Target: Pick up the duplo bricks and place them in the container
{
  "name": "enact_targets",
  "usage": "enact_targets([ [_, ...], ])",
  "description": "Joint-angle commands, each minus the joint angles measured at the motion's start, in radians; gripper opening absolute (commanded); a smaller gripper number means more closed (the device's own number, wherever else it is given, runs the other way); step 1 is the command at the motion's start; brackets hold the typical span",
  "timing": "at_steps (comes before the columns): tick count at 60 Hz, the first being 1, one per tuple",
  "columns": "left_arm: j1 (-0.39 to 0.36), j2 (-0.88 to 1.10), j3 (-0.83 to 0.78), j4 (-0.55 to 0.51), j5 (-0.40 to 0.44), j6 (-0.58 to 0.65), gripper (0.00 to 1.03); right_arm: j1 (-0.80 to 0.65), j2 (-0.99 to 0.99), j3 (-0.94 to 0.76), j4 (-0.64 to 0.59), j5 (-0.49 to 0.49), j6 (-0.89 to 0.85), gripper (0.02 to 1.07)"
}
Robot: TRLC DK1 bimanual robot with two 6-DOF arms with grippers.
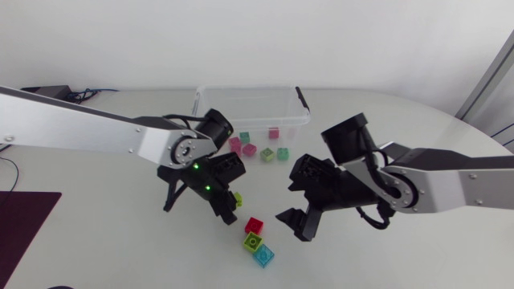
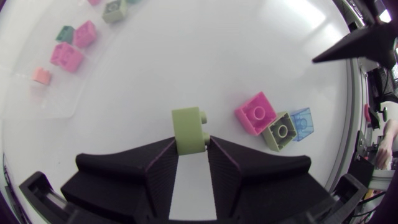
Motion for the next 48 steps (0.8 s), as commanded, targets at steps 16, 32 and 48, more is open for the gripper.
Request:
enact_targets([
  [16,0.148,-0.389,0.017,-0.053,0.051,0.077,0.24,0.107,0.22,0.097,-0.014,0.07,-0.02,0.98],
  [32,0.238,-0.409,0.038,0.005,0.115,0.086,0.24,0.167,0.286,0.168,-0.08,0.124,0.032,0.98],
  [48,0.281,-0.391,0.061,0.013,0.152,0.089,0.24,0.198,0.345,0.266,-0.184,0.167,0.064,0.96],
])
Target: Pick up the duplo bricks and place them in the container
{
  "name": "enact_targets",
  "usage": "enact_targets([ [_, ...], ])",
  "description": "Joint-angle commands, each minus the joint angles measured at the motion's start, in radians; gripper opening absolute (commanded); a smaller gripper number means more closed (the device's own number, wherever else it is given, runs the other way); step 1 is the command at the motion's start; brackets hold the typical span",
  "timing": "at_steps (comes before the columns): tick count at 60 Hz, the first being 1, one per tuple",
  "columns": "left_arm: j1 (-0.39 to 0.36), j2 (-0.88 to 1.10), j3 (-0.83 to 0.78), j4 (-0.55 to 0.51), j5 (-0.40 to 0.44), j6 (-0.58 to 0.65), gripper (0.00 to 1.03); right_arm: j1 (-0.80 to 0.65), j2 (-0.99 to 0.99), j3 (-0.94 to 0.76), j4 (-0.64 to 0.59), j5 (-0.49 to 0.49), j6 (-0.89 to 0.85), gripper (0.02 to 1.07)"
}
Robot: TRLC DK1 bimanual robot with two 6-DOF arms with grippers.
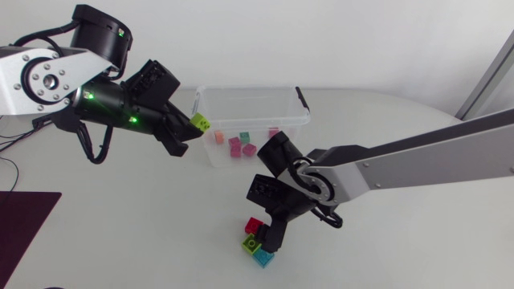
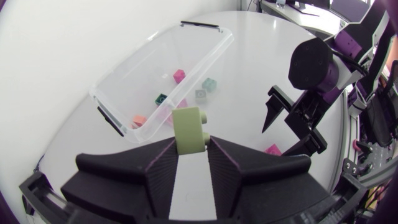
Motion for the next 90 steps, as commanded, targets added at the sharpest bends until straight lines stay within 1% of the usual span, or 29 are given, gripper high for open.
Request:
enact_targets([
  [1,0.03,0.013,0.025,0.006,0.022,0.023,0.24,0.016,0.044,0.047,-0.044,0.011,0.028,0.96],
  [6,0.058,0.013,0.02,0.006,0.042,0.03,0.24,0.02,0.062,0.078,-0.077,0.012,0.034,0.94],
  [11,0.082,0.01,0.014,0.006,0.065,0.038,0.24,0.026,0.075,0.093,-0.083,0.023,0.037,0.94],
  [14,0.085,0.009,0.01,0.005,0.065,0.042,0.24,0.032,0.082,0.106,-0.099,0.029,0.039,0.94],
  [19,0.091,0.009,0.01,0.006,0.068,0.049,0.24,0.032,0.104,0.139,-0.136,0.029,0.037,0.92],
  [21,0.091,0.009,0.014,0.006,0.071,0.049,0.24,0.032,0.115,0.155,-0.157,0.029,0.036,0.88],
  [22,0.091,0.009,0.017,0.006,0.071,0.049,0.24,0.034,0.119,0.162,-0.166,0.027,0.036,0.86],
  [27,0.091,0.012,0.037,0.006,0.074,0.046,0.24,0.043,0.151,0.192,-0.192,0.024,0.037,0.63],
  [29,0.09,0.019,0.048,0.006,0.077,0.042,0.24,0.046,0.171,0.204,-0.198,0.024,0.039,0.5],
  [32,0.09,0.038,0.063,0.009,0.077,0.041,0.24,0.046,0.193,0.21,-0.198,0.024,0.039,0.39],
  [34,0.09,0.044,0.066,0.011,0.077,0.041,0.24,0.046,0.199,0.208,-0.194,0.024,0.04,0.35],
  [35,0.09,0.049,0.071,0.012,0.077,0.041,0.24,0.046,0.2,0.208,-0.192,0.023,0.04,0.31],
  [43,0.09,0.119,0.115,0.057,0.079,0.016,0.25,0.032,0.159,0.184,-0.18,0.02,0.042,0.3],
  [50,0.09,0.213,0.195,0.083,0.08,-0.014,0.25,0.014,0.089,0.172,-0.189,0.018,0.042,0.3],
  [53,0.09,0.268,0.249,0.089,0.094,-0.037,0.25,0.003,0.056,0.173,-0.206,0.018,0.042,0.3],
  [63,0.074,0.426,0.405,0.107,0.096,-0.094,0.27,-0.049,-0.045,0.176,-0.223,0.015,0.04,0.3],
  [65,0.07,0.452,0.428,0.118,0.096,-0.102,0.31,-0.073,-0.071,0.179,-0.225,0.008,0.04,0.3],
  [66,0.065,0.475,0.448,0.126,0.096,-0.106,0.45,-0.079,-0.077,0.181,-0.225,0.006,0.04,0.3],
  [67,0.064,0.48,0.451,0.127,0.096,-0.105,0.5,-0.09,-0.088,0.185,-0.225,0.004,0.04,0.3],
  [68,0.054,0.498,0.464,0.138,0.094,-0.103,0.73,-0.098,-0.094,0.19,-0.225,0.003,0.04,0.3],
  [69,0.053,0.503,0.467,0.141,0.094,-0.102,0.83,-0.109,-0.102,0.196,-0.223,0.003,0.04,0.3],
  [72,0.045,0.507,0.468,0.144,0.094,-0.089,0.98,-0.139,-0.128,0.216,-0.223,-0.008,0.04,0.3],
  [77,0.045,0.475,0.441,0.144,0.094,-0.066,0.98,-0.193,-0.148,0.27,-0.22,-0.014,0.036,0.3],
  [82,0.05,0.403,0.382,0.144,0.094,-0.037,0.98,-0.237,-0.155,0.33,-0.211,-0.037,0.039,0.3],
  [84,0.053,0.362,0.349,0.144,0.096,-0.019,0.98,-0.256,-0.155,0.359,-0.2,-0.051,0.04,0.3],
  [90,0.05,0.188,0.172,0.147,0.1,0.082,0.98,-0.284,-0.132,0.425,-0.152,-0.06,0.056,0.3],
])
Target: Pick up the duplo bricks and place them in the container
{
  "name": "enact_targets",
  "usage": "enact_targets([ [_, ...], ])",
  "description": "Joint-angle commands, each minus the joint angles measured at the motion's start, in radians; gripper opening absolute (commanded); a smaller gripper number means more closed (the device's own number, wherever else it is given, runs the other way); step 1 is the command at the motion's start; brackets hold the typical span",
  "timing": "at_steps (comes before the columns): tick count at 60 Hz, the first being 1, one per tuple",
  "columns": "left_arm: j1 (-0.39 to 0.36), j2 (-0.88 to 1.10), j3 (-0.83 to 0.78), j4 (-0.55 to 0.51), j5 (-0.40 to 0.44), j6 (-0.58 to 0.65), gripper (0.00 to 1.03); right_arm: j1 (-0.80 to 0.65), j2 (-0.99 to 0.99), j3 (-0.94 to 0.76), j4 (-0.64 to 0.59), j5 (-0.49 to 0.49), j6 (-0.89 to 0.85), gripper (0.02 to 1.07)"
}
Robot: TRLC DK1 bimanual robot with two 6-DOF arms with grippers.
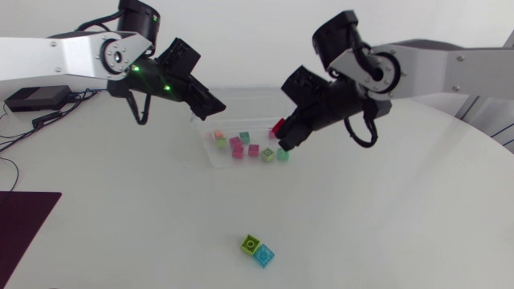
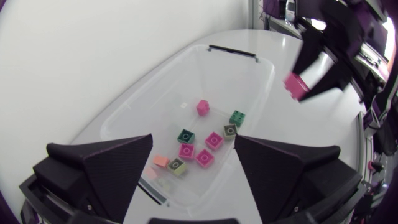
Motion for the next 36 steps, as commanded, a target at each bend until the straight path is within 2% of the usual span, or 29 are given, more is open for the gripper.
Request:
enact_targets([
  [1,-0.001,-0.151,-0.128,-0.001,0.014,0.089,0.98,-0.018,0.015,0.066,0.03,-0.009,0.028,0.3],
  [13,-0.041,-0.343,-0.384,-0.012,0.032,0.259,0.98,-0.041,0.142,0.184,0.102,-0.011,0.052,0.3],
  [28,-0.15,-0.372,-0.544,-0.03,0.032,0.391,0.98,-0.056,0.303,0.293,0.231,-0.005,0.08,0.31],
  [29,-0.167,-0.365,-0.551,-0.03,0.032,0.406,0.98,-0.056,0.323,0.307,0.239,0.005,0.08,0.39],
  [32,-0.191,-0.348,-0.557,-0.03,0.032,0.423,0.98,-0.056,0.343,0.32,0.256,0.018,0.08,0.54],
  [36,-0.231,-0.311,-0.565,-0.028,0.032,0.466,0.98,-0.056,0.362,0.339,0.259,0.041,0.08,0.94],
])
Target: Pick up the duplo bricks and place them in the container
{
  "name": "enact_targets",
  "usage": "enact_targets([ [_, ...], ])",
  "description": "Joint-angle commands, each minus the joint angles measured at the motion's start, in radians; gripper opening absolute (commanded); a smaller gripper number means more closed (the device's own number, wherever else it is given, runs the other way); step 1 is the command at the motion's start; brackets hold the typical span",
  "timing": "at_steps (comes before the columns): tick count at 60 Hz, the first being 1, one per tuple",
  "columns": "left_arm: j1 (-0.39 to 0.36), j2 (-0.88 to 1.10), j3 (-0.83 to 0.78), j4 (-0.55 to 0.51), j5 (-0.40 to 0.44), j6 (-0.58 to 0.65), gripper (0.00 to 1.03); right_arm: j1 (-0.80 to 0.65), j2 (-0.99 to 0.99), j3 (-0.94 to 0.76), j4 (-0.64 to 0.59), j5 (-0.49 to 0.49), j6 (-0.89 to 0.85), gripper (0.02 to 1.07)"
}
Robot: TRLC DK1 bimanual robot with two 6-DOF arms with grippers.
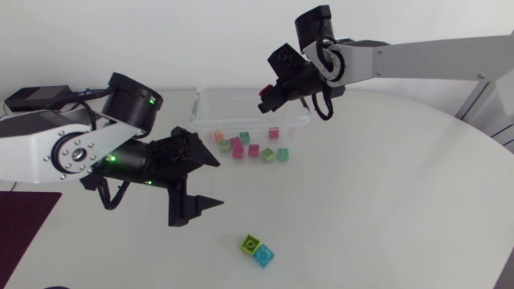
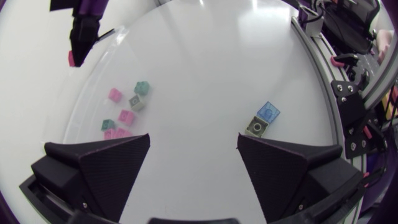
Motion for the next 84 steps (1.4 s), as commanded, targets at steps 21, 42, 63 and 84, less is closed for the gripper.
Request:
enact_targets([
  [21,-0.19,0.213,0.008,-0.024,-0.04,0.14,0.98,-0.046,-0.429,-0.42,0.051,-0.062,0.018,1.02],
  [42,-0.293,0.39,0.114,-0.089,-0.172,0.181,0.95,-0.059,-0.758,-0.913,0.057,-0.107,-0.014,1.02],
  [63,-0.319,0.539,0.239,-0.17,-0.238,0.213,0.81,0.036,-0.903,-1.085,-0.038,-0.108,-0.004,1.02],
  [84,-0.311,0.591,0.315,-0.311,-0.249,0.206,0.21,0.226,-0.8,-1.086,-0.064,-0.085,0.007,0.99],
])
